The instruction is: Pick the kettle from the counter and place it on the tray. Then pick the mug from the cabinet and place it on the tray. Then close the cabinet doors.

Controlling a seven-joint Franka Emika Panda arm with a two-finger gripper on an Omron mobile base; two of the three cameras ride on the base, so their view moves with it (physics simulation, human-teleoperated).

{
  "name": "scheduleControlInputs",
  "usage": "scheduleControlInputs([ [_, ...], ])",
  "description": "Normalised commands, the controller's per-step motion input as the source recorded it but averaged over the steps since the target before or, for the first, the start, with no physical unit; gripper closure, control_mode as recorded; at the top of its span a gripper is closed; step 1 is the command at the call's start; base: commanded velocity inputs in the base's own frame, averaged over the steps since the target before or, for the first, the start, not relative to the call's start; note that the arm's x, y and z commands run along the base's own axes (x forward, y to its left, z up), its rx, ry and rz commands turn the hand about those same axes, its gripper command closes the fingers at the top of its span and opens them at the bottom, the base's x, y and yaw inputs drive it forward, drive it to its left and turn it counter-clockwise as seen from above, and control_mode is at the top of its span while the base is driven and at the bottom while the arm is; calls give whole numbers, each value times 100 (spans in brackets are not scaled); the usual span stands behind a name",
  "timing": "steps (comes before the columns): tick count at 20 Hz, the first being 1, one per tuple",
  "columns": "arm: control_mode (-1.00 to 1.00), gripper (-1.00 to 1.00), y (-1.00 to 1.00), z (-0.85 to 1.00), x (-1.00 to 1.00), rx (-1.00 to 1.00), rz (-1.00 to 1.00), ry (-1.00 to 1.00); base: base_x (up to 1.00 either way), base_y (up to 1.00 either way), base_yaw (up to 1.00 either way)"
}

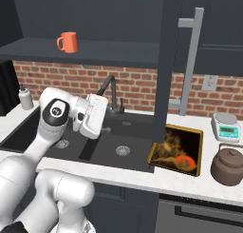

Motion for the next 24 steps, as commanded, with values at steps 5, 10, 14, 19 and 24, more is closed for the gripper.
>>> scheduleControlInputs([
  [5, -100, -100, -56, -27, 19, 0, -7, 0, 0, 0, 0],
  [10, -100, -100, -58, -26, 18, -5, -3, 3, 0, 0, 0],
  [14, -100, -100, -65, -15, 12, -1, 0, 9, 0, 0, 0],
  [19, -100, -100, -72, -16, -7, 0, 6, 2, 0, 0, 0],
  [24, -100, -100, -73, -3, -6, 1, 1, 0, 0, 0, 0],
])
